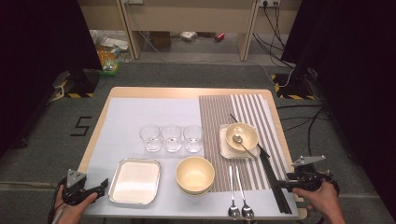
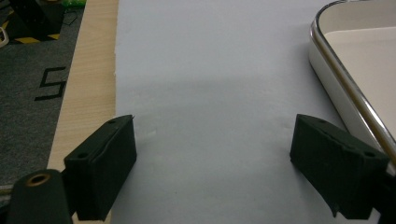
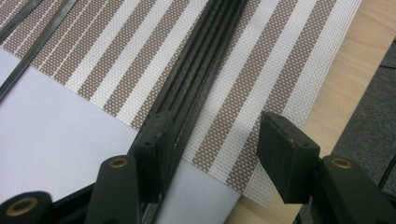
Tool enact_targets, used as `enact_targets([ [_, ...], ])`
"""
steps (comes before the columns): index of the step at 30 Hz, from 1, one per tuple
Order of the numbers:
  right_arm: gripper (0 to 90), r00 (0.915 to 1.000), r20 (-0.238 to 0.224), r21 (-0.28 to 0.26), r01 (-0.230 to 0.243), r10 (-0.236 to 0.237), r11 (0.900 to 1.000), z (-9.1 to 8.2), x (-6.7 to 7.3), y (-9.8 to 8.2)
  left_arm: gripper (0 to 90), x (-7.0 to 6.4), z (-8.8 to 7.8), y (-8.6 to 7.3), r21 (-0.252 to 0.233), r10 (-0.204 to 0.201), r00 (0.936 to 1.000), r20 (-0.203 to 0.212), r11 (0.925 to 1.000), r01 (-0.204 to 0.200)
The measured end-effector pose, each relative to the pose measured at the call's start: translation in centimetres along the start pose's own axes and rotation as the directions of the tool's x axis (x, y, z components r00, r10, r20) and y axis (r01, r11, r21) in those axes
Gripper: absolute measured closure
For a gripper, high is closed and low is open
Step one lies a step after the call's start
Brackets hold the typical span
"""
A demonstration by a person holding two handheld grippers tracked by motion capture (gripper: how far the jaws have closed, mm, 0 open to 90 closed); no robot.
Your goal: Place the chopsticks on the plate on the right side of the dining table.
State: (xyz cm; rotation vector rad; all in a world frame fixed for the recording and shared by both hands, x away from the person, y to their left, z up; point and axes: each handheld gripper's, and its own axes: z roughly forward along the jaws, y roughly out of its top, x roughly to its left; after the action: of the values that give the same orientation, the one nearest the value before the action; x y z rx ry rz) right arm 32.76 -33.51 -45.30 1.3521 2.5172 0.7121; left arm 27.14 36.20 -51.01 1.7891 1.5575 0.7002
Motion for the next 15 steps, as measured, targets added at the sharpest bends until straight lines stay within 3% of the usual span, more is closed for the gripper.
enact_targets([
  [15,47.8,0.9999,-0.004,0.018,0.01,-0.01,1.0,0.02,0.41,-0.78,13.4,0.0,-0.01,-0.02,-0.001,0.0,1.0,0.0,1.0,0.0],
])
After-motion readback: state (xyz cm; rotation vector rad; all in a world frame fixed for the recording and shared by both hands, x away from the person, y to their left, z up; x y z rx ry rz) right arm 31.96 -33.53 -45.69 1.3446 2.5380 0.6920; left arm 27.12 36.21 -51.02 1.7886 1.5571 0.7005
